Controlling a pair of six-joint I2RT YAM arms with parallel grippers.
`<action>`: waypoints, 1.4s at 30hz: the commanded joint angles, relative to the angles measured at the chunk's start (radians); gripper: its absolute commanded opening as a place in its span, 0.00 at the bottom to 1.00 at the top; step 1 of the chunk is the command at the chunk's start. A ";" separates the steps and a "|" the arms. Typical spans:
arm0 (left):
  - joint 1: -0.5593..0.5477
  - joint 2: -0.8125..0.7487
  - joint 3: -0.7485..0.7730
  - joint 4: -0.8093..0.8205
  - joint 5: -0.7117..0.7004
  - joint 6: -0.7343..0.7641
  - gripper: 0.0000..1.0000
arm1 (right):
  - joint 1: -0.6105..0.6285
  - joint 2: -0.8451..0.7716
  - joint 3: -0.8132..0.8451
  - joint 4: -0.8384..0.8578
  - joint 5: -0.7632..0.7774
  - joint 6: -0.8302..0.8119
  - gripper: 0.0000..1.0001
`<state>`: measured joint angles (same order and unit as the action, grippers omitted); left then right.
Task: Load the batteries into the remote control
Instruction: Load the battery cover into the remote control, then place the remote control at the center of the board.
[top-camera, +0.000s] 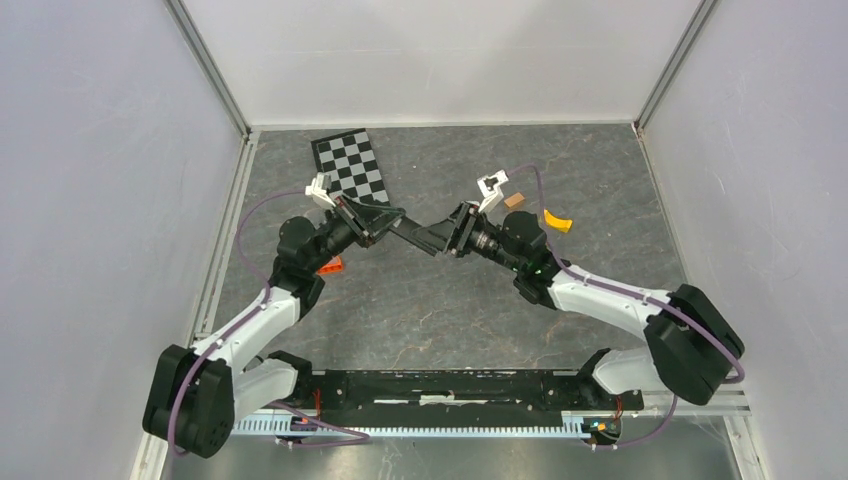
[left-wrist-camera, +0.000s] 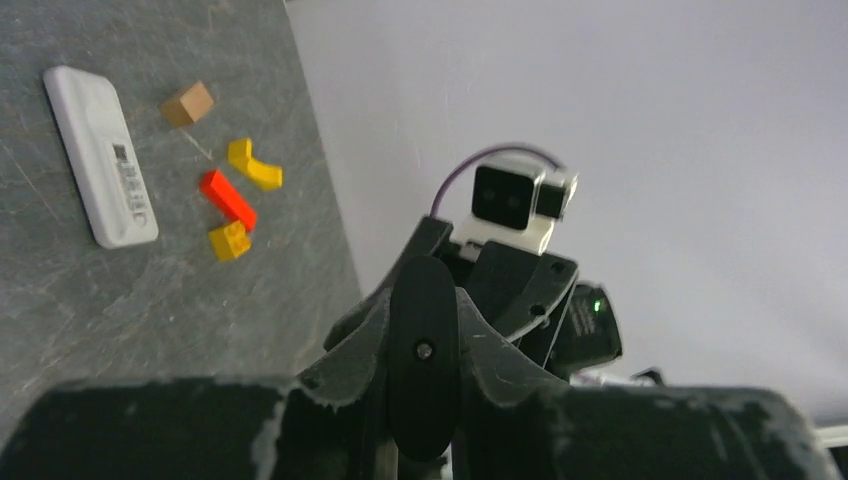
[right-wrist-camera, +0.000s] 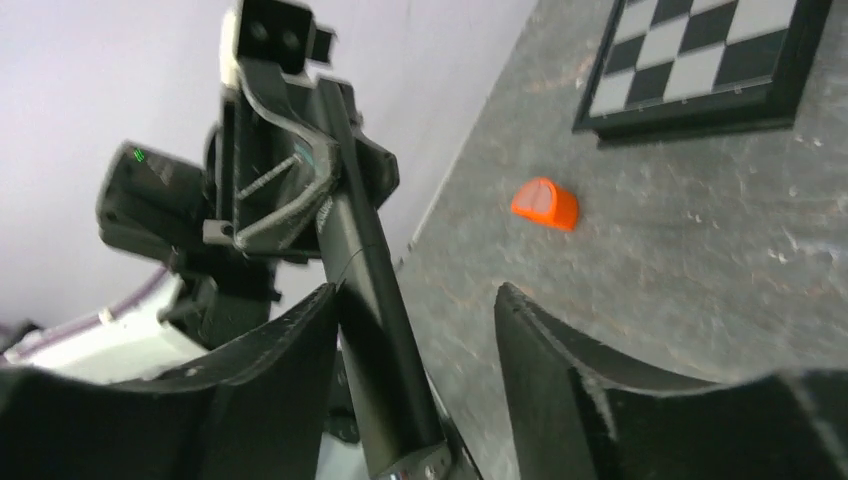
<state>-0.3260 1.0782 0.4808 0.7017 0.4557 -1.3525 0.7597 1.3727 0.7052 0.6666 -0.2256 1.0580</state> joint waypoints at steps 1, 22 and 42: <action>-0.023 -0.031 0.047 -0.051 0.154 0.226 0.02 | -0.036 -0.112 -0.068 -0.103 -0.152 -0.245 0.72; -0.014 -0.096 0.220 -0.240 0.555 0.556 0.02 | -0.065 -0.021 0.054 -0.016 -0.579 -0.452 0.51; -0.060 -0.074 0.200 -0.127 0.574 0.474 0.11 | -0.061 0.052 0.046 0.205 -0.547 -0.253 0.10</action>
<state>-0.3523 1.0126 0.6548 0.5148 0.9279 -0.8181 0.7078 1.4307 0.7269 0.8524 -0.8383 0.8406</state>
